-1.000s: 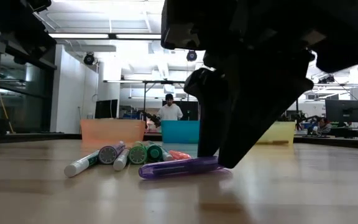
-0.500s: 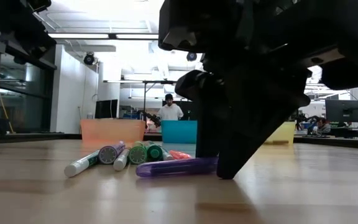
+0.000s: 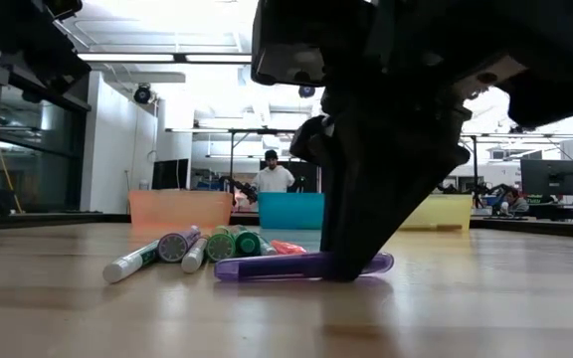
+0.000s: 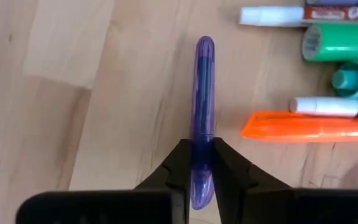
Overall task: Pick & Place Markers
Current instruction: Put the violet pen into the blue bin
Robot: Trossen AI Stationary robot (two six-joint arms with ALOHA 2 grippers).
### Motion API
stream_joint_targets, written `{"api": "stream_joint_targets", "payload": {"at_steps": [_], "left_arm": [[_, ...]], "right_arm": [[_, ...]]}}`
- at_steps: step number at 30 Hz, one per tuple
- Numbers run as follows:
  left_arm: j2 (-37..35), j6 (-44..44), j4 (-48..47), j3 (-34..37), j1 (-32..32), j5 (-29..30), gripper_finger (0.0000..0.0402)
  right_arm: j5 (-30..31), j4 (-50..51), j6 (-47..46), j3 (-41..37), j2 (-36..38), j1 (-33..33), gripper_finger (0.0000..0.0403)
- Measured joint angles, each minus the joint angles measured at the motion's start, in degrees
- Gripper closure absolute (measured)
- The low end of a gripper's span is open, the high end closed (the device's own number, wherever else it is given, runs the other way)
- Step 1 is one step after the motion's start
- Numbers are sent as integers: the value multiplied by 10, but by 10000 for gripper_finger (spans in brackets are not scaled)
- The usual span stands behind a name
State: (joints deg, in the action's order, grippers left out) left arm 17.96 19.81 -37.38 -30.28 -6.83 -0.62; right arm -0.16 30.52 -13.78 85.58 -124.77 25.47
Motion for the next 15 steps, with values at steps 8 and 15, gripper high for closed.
{"api": "stream_joint_targets", "payload": {"at_steps": [8, 15], "left_arm": [[0, 0, 0, 0, 0, 1, 245], [0, 0, 0, 0, 0, 1, 245]], "right_arm": [[8, -2, -138, 5, 0, 0, 370], [41, 13, -145, 47, -5, 2, 370]]}}
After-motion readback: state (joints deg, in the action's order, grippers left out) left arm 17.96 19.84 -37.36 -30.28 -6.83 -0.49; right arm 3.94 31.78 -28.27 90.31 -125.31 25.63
